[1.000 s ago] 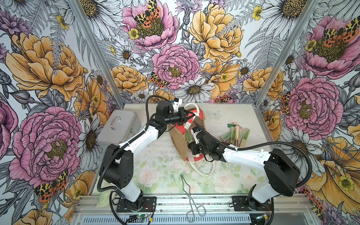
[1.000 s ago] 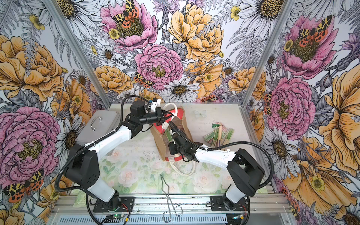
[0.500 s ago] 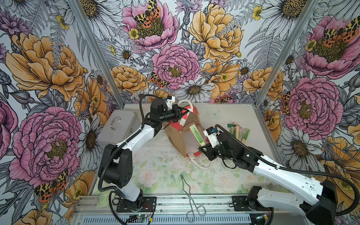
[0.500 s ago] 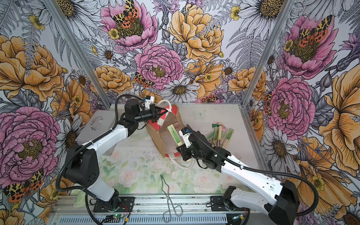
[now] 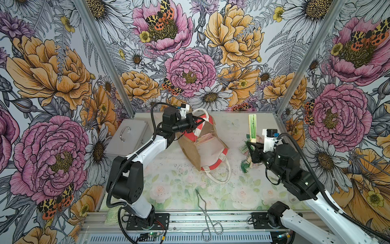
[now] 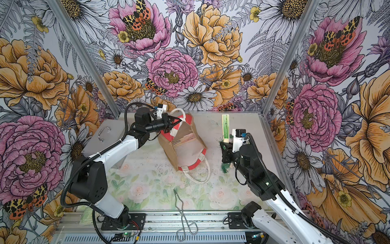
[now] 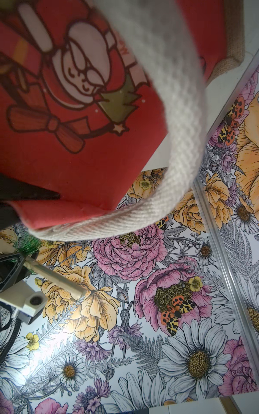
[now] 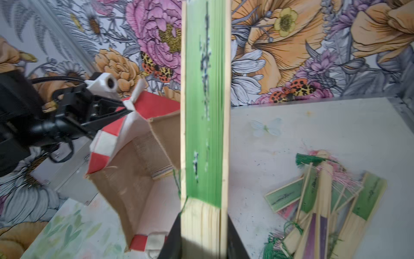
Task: Take out the folding fans from the tote bags
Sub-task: Place the folding fan at the center of the board.
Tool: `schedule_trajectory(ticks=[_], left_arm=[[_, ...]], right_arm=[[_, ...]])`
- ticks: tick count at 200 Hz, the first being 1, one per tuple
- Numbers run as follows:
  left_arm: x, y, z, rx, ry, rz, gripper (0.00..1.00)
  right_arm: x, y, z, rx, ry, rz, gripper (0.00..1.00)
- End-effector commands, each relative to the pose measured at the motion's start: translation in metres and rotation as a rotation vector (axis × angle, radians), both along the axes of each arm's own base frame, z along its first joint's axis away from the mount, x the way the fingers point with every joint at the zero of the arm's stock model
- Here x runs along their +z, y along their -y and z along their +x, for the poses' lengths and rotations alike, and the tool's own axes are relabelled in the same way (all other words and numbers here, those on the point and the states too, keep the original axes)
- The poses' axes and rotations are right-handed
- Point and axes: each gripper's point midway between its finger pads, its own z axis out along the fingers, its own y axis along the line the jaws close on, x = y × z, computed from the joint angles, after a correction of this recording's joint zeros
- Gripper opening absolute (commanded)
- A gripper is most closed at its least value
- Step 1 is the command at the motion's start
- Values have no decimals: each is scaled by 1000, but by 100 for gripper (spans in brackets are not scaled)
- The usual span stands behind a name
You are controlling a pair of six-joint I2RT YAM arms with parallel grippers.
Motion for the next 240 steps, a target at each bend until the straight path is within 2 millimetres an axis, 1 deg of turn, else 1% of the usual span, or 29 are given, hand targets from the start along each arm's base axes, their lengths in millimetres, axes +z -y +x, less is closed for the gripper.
schedule_trajectory(ticks=[1, 29, 36, 55, 79, 98, 118, 128, 137, 147, 158, 165, 182, 193, 216, 233, 240], left_arm=[[21, 3, -8, -34, 63, -29, 0], [22, 6, -11, -47, 69, -32, 0], [22, 6, -12, -48, 68, -32, 0], [22, 7, -13, -53, 71, -33, 0], [22, 8, -14, -58, 74, -37, 0], [22, 8, -15, -62, 78, -39, 0], [22, 9, -15, -67, 77, -42, 0], [23, 8, -15, -66, 77, -43, 0], [23, 9, -15, -66, 78, -43, 0], [23, 9, -15, -67, 76, -44, 0], [23, 9, -15, -64, 78, -44, 0], [23, 10, -15, -65, 77, -44, 0], [23, 10, -15, -64, 78, -44, 0], [24, 11, -15, -64, 77, -45, 0], [26, 11, -15, -63, 80, -48, 0], [25, 11, -14, -59, 75, -47, 0], [25, 11, -14, -57, 72, -48, 0]], right_arm=[[-31, 27, 32, -193, -122, -67, 0], [-84, 52, 68, -320, -307, -80, 0], [-97, 57, 75, -335, -344, -84, 0], [-125, 66, 90, -364, -420, -110, 1], [-152, 72, 103, -378, -496, -134, 8], [-172, 78, 109, -406, -548, -137, 14], [-184, 84, 113, -436, -578, -142, 19], [-187, 86, 114, -438, -587, -144, 25], [-185, 85, 114, -435, -584, -138, 34], [-181, 86, 114, -438, -574, -135, 41], [-173, 85, 112, -431, -550, -129, 49], [-166, 85, 111, -423, -533, -125, 52], [-146, 84, 107, -398, -478, -112, 55], [-131, 82, 102, -376, -432, -101, 59], [-98, 76, 90, -326, -322, -50, 62], [-74, 65, 80, -253, -228, 14, 62], [-65, 56, 76, -208, -192, 45, 63]])
